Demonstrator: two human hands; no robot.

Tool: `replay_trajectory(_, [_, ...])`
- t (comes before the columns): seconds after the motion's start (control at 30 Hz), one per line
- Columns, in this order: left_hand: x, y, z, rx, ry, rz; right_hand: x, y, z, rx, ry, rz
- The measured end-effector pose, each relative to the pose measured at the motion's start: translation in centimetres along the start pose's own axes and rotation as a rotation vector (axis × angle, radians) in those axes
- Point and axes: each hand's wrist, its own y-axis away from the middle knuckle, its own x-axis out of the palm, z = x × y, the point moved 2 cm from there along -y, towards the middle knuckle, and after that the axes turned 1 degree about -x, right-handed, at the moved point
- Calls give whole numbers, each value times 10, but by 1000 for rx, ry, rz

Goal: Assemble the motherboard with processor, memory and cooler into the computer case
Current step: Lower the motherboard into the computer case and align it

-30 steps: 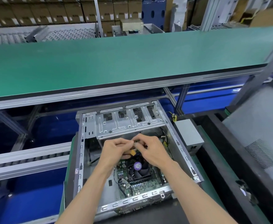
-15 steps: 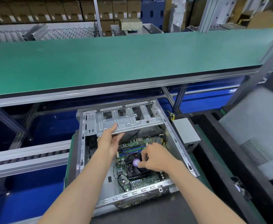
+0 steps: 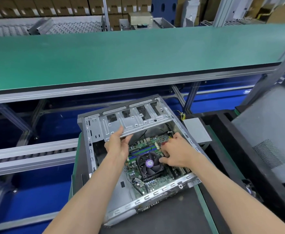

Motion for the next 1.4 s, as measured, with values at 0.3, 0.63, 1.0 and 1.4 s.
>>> replay_trajectory(0.3, [-25, 30, 13, -24, 164, -95, -8, -6, -21, -235, 148, 7])
replay_trajectory(0.63, [-50, 59, 29, 14, 350, -184, -4, -31, -31, -438, 336, 67])
replay_trajectory(1.0, [-41, 62, 53, -72, -271, 16, -10, -27, -20, -354, 100, -74])
replay_trajectory(1.4, [-6, 33, 60, -68, -824, 461, -11, -7, 2, 168, -898, -136])
